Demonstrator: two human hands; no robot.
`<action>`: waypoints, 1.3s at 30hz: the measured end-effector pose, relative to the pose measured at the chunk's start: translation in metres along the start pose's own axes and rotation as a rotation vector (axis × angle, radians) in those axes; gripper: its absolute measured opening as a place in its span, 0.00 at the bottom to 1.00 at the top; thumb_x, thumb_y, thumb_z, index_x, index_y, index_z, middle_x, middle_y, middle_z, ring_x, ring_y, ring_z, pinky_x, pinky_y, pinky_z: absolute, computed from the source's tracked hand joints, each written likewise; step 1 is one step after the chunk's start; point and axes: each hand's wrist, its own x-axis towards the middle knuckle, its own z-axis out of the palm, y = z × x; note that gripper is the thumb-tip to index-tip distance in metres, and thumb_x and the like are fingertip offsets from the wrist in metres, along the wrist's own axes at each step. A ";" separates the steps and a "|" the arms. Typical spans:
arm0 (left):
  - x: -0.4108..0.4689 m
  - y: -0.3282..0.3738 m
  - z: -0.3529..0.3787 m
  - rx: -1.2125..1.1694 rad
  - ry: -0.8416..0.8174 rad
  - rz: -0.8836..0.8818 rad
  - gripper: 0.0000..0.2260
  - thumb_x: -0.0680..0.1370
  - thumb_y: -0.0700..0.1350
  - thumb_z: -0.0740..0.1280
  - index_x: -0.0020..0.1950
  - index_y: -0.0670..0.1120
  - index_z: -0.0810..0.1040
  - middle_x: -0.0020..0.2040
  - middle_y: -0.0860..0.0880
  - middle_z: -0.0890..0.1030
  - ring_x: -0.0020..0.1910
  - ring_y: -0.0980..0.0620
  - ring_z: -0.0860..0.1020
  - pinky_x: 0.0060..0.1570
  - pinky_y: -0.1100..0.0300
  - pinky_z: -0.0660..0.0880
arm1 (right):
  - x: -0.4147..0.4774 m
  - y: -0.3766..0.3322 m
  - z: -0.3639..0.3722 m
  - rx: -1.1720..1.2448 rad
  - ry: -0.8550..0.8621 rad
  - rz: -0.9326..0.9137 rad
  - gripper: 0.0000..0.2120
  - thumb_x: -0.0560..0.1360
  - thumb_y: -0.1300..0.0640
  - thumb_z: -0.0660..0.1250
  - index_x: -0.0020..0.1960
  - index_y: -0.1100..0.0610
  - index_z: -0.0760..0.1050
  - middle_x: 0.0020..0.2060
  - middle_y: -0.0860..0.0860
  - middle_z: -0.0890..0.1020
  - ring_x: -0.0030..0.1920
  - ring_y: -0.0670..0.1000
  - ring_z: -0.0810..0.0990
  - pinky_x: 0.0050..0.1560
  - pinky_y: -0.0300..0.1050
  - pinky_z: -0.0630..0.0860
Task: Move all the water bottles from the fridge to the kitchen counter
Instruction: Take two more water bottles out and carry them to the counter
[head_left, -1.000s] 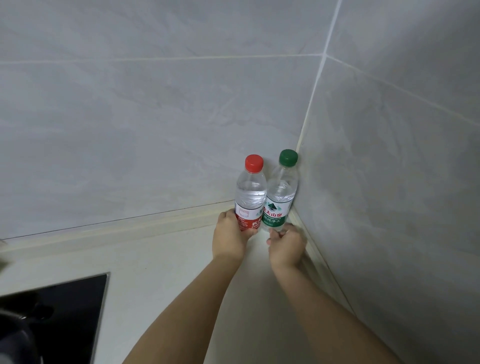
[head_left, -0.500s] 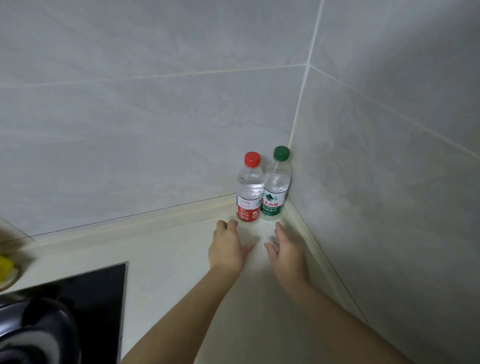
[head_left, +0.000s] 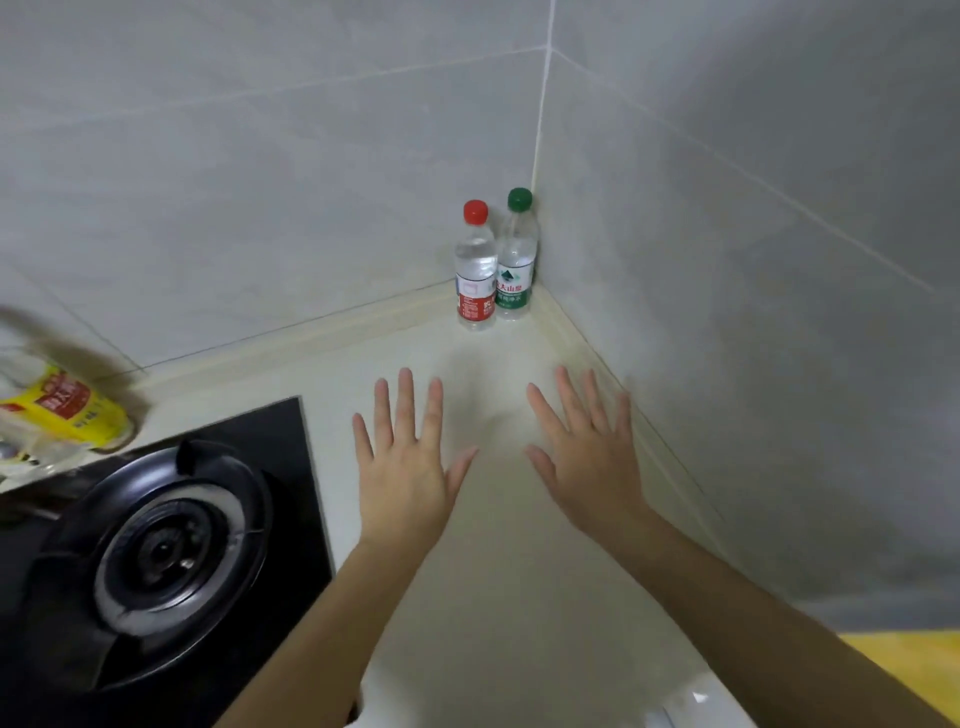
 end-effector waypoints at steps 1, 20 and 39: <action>-0.011 0.000 -0.010 0.004 0.017 0.011 0.34 0.79 0.65 0.49 0.79 0.46 0.56 0.79 0.41 0.54 0.78 0.38 0.51 0.72 0.35 0.55 | -0.015 -0.002 -0.010 -0.036 0.013 -0.010 0.30 0.77 0.42 0.52 0.77 0.49 0.62 0.77 0.56 0.61 0.77 0.62 0.58 0.72 0.70 0.52; -0.223 0.171 -0.169 -0.472 0.112 0.735 0.35 0.78 0.65 0.50 0.79 0.47 0.53 0.79 0.41 0.52 0.78 0.39 0.48 0.71 0.33 0.51 | -0.461 0.029 -0.183 -0.333 0.274 0.729 0.29 0.81 0.40 0.51 0.79 0.50 0.56 0.79 0.56 0.56 0.79 0.62 0.52 0.73 0.71 0.53; -0.610 0.489 -0.301 -1.000 -0.008 1.940 0.34 0.79 0.66 0.45 0.79 0.46 0.57 0.78 0.40 0.56 0.78 0.38 0.51 0.71 0.32 0.54 | -0.922 -0.067 -0.296 -0.803 0.228 1.945 0.28 0.80 0.41 0.49 0.78 0.49 0.56 0.79 0.56 0.57 0.78 0.61 0.54 0.73 0.70 0.52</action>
